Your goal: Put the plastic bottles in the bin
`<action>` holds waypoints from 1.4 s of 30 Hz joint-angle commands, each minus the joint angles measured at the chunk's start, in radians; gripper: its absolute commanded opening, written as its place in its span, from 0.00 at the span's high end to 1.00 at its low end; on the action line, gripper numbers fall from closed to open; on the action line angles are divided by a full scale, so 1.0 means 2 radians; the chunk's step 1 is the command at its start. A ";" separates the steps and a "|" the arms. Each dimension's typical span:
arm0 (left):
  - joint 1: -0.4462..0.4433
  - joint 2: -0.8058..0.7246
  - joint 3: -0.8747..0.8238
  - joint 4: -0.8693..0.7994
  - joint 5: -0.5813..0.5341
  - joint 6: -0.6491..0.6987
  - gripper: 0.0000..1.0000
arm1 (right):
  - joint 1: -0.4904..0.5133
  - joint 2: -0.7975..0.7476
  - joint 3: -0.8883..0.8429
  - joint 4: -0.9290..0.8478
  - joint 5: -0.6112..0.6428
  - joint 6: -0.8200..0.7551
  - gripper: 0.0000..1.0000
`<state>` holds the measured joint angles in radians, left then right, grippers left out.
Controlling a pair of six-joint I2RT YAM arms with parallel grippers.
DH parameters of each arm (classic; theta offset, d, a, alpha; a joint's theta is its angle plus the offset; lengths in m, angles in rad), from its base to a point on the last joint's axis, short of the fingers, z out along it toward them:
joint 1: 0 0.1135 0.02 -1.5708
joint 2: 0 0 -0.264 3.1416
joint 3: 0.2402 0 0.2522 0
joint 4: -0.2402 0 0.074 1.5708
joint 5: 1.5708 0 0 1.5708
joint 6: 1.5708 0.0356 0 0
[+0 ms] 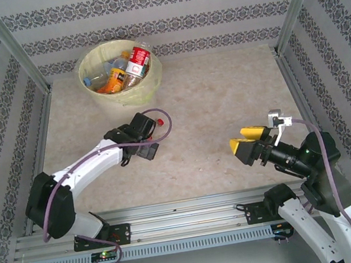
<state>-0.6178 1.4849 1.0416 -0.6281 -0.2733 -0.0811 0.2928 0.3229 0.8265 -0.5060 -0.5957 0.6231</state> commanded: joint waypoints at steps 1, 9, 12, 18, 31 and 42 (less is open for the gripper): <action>0.011 0.014 0.000 0.020 -0.031 0.018 0.00 | 0.007 -0.005 -0.009 0.003 -0.005 -0.001 0.02; 0.042 0.049 0.002 0.029 -0.013 0.031 0.00 | 0.007 -0.006 -0.012 0.001 -0.004 -0.002 0.02; 0.050 0.064 0.009 0.025 -0.003 0.034 0.00 | 0.007 -0.008 -0.013 0.000 -0.003 -0.001 0.02; 0.055 0.094 0.017 0.013 0.027 0.029 0.00 | 0.007 -0.012 -0.014 -0.001 0.001 -0.001 0.02; 0.050 0.103 0.011 -0.013 0.077 -0.022 0.16 | 0.007 -0.014 -0.020 0.000 0.003 0.001 0.02; 0.031 0.094 0.005 -0.026 0.086 -0.051 0.39 | 0.007 -0.014 -0.024 0.004 0.001 0.004 0.02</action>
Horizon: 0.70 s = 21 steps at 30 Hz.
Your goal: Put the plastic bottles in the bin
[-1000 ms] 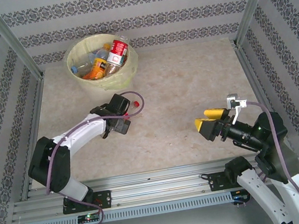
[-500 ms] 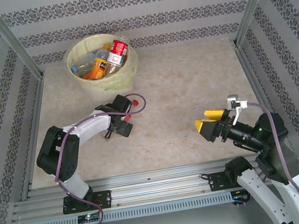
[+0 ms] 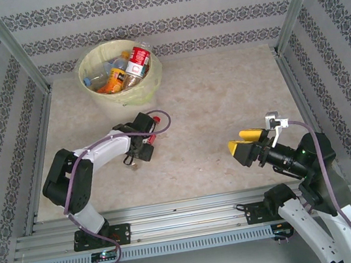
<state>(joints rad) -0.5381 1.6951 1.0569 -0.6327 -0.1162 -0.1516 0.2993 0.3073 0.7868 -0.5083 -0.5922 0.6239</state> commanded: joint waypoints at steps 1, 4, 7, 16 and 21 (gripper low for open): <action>-0.012 -0.013 -0.002 -0.025 0.009 -0.016 0.41 | 0.004 -0.007 -0.004 0.005 -0.001 0.004 0.02; -0.023 -0.019 0.000 -0.030 0.013 -0.019 0.50 | 0.004 -0.007 -0.004 0.006 -0.001 0.004 0.02; -0.038 -0.032 0.002 -0.031 0.018 -0.022 0.54 | 0.004 -0.007 -0.005 0.006 -0.001 0.005 0.02; -0.081 -0.094 0.029 -0.037 0.111 -0.012 0.51 | 0.004 -0.009 -0.005 0.015 -0.008 0.010 0.02; -0.087 -0.138 0.061 -0.022 0.193 -0.018 0.50 | 0.004 -0.010 -0.003 0.032 -0.016 0.018 0.02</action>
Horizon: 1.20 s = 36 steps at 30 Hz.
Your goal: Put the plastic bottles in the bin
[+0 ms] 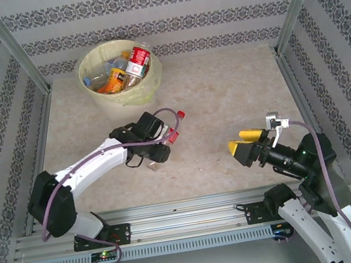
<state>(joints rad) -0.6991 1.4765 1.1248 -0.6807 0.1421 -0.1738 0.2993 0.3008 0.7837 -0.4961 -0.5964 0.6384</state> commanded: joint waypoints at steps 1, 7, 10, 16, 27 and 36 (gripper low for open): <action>-0.006 -0.038 0.039 0.003 0.077 -0.008 0.50 | 0.005 -0.006 0.000 0.028 -0.015 0.012 0.02; -0.006 -0.059 0.127 -0.016 0.094 -0.007 0.50 | 0.005 0.001 0.005 0.033 -0.017 0.012 0.02; -0.002 -0.053 0.187 -0.043 0.072 0.002 0.49 | 0.005 0.002 0.008 0.033 -0.017 0.012 0.02; 0.029 -0.025 0.293 -0.093 0.016 0.020 0.49 | 0.005 0.002 0.014 0.028 -0.017 0.010 0.02; 0.097 0.062 0.474 -0.195 -0.133 0.069 0.49 | 0.006 0.001 0.020 0.013 -0.012 0.002 0.02; 0.147 0.105 0.542 -0.236 -0.221 0.096 0.48 | 0.005 0.000 0.017 0.010 -0.009 0.001 0.02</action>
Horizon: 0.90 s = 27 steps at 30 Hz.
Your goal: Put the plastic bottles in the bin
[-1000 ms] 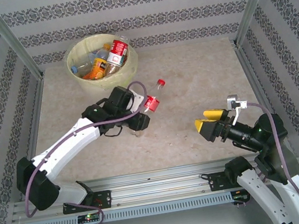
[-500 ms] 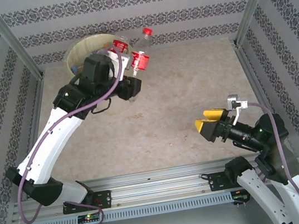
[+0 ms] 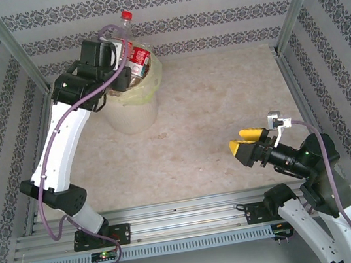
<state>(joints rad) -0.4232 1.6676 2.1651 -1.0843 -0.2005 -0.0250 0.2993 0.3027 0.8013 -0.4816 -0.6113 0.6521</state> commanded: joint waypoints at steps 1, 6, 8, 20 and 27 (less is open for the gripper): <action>0.012 0.013 0.025 -0.036 -0.056 0.023 0.48 | 0.005 -0.001 0.007 0.003 -0.002 -0.005 0.02; 0.036 0.037 0.050 -0.042 -0.069 0.034 0.47 | 0.006 -0.001 0.006 0.002 -0.001 -0.005 0.02; 0.044 0.054 0.067 -0.046 -0.070 0.042 0.47 | 0.006 -0.002 0.005 0.002 -0.001 -0.005 0.02; 0.082 0.119 0.105 -0.056 -0.053 0.045 0.42 | 0.005 -0.004 0.006 -0.008 0.004 -0.009 0.02; 0.086 0.133 0.106 -0.060 -0.042 0.040 0.36 | 0.005 -0.002 0.004 -0.009 0.005 -0.009 0.02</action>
<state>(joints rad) -0.2653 1.9282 2.3436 -1.1656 -0.2890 0.0532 0.2993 0.3027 0.8013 -0.4976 -0.6106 0.6487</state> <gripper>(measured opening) 0.630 0.983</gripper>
